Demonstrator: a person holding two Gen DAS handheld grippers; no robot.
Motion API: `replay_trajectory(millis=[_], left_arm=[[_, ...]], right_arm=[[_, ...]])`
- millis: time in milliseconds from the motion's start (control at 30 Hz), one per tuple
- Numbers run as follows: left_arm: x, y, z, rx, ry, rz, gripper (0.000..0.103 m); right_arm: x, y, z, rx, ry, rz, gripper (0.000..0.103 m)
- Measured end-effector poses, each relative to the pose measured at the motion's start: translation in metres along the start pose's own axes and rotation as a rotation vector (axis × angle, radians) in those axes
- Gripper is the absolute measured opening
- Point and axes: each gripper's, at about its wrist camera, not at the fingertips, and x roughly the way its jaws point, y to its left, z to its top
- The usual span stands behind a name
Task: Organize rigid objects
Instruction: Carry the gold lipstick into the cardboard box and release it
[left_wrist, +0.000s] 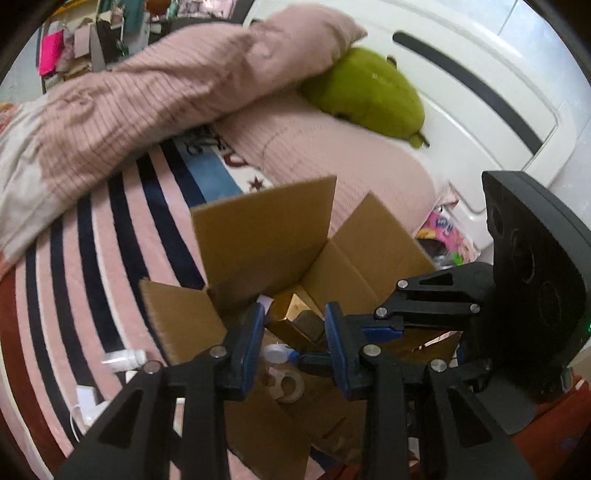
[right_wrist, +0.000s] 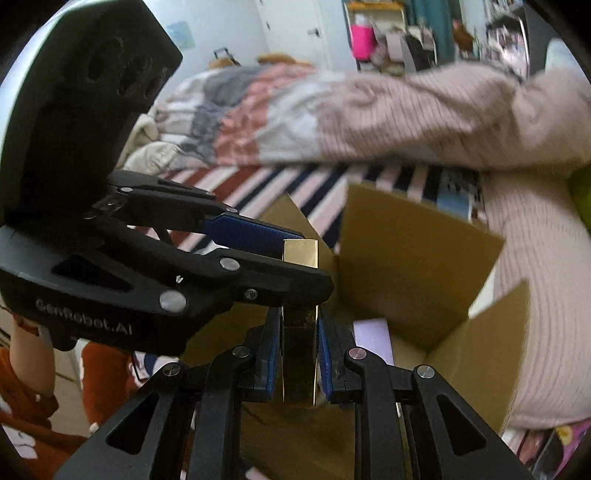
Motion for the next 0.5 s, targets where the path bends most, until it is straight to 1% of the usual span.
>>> replay_trajectory(millis=[133,200,233,267,333,367,433,500], left_arm=[[0.009,-0.003,0.001,0.007,0.032,0.019,0.031],[0.008,-0.005,0.0,0.019,0.026,0.033,0.038],[0.005,-0.005,-0.001,0.022,0.019,0.037,0.044],[0.001,-0.004,-0.003,0.018,0.007,0.036,0.049],[-0.012,0.001,-0.004,0.005,-0.024,0.032,0.053],[-0.02,0.004,-0.006,-0.002,-0.042,0.032,0.053],[-0.04,0.01,-0.012,-0.018,-0.082,0.052,0.056],[-0.058,0.016,-0.019,-0.032,-0.116,0.083,0.06]], right_arm=[[0.007,-0.005,-0.005,0.013,0.031,-0.008,0.013],[0.01,-0.006,-0.007,0.027,0.042,-0.008,0.014],[0.01,-0.006,-0.006,0.031,0.047,-0.013,0.014],[0.009,-0.004,-0.007,0.031,0.051,-0.019,0.014],[0.009,-0.002,-0.006,0.028,0.054,-0.029,0.015],[0.008,0.0,-0.005,0.025,0.055,-0.035,0.017],[0.006,0.005,-0.004,0.013,0.046,-0.041,0.023],[0.003,0.014,0.0,-0.005,0.025,-0.04,0.024]])
